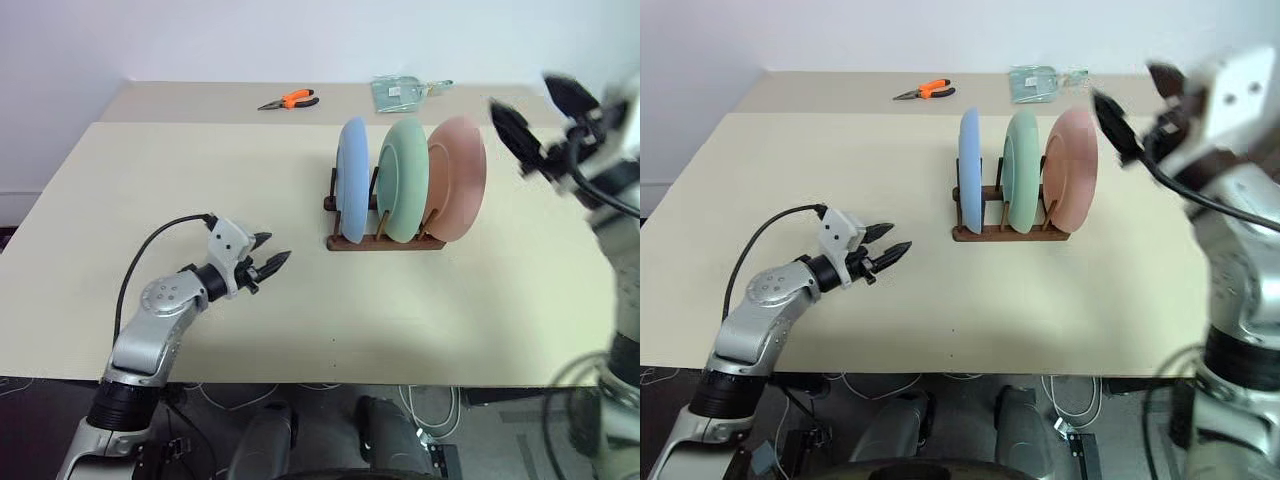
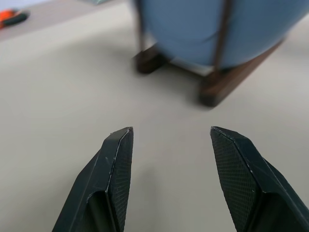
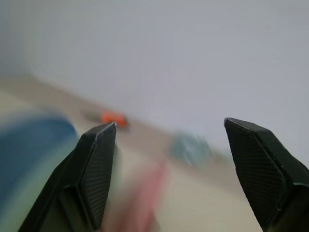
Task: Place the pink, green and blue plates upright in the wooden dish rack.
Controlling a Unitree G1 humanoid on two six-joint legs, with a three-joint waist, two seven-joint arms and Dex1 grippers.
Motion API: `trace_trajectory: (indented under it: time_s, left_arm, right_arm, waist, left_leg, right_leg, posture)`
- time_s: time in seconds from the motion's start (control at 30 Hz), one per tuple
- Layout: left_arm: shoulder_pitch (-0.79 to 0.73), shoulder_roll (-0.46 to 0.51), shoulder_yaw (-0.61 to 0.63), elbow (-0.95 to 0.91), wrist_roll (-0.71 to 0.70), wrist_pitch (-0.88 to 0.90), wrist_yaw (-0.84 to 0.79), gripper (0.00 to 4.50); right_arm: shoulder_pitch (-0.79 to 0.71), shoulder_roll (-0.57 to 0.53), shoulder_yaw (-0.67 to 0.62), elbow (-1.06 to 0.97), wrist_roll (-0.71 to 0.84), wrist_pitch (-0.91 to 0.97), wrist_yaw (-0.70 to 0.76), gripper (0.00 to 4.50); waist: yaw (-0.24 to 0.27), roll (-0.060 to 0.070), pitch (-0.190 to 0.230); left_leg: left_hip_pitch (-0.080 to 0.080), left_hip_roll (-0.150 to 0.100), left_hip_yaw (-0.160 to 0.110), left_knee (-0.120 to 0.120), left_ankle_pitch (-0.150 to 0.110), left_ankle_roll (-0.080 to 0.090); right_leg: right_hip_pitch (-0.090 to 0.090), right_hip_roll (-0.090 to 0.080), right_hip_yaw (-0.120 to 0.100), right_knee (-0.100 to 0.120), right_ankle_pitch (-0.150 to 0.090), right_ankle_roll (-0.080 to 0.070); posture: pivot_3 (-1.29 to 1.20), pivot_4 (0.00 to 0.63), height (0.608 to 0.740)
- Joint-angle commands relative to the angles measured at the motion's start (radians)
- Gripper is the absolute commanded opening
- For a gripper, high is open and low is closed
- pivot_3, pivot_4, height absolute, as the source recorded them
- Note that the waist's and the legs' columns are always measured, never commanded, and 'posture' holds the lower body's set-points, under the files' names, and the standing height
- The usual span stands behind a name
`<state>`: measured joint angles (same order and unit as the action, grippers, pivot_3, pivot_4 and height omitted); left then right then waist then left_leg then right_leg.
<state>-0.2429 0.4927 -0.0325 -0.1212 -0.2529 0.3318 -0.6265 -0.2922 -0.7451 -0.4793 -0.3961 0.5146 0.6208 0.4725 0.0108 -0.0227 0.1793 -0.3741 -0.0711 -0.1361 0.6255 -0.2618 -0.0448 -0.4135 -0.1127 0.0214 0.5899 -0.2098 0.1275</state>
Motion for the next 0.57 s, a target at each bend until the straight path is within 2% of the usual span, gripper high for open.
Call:
trace_trajectory:
  time_s: [0.03, 0.17, 0.57]
  left_arm:
    - [-0.015, 0.017, 0.020, 0.049, 0.030, -0.073, -0.013, 2.59]
    - [-0.004, 0.011, 0.006, 0.073, 0.058, -0.112, -0.014, 2.59]
    - [0.104, 0.010, 0.049, 0.008, 0.059, -0.129, 0.023, 2.59]
  right_arm:
    - [0.164, -0.018, -0.030, -0.020, -0.026, -0.035, 0.077, 3.62]
    - [0.260, -0.001, 0.060, 0.089, -0.137, -0.161, 0.100, 3.62]
    - [0.191, 0.033, 0.189, 0.307, -0.238, -0.342, 0.130, 3.62]
  waist:
    - [-0.003, 0.000, 0.000]
    - [-0.017, 0.003, 0.001]
    - [-0.019, 0.004, 0.002]
  left_leg:
    - [0.000, 0.000, 0.001, 0.000, 0.000, 0.000]
    - [0.001, 0.000, 0.003, 0.004, -0.001, 0.001]
    - [0.001, 0.000, 0.001, 0.005, -0.001, 0.001]
  right_leg:
    - [0.000, 0.000, 0.000, 0.000, 0.000, 0.000]
    - [0.001, -0.001, 0.002, 0.001, -0.002, 0.003]
    - [0.002, -0.002, 0.001, 0.001, -0.001, 0.001]
  posture:
    - [0.00, 0.150, 0.740]
    - [0.00, 0.150, 0.740]
    - [0.00, 0.150, 0.740]
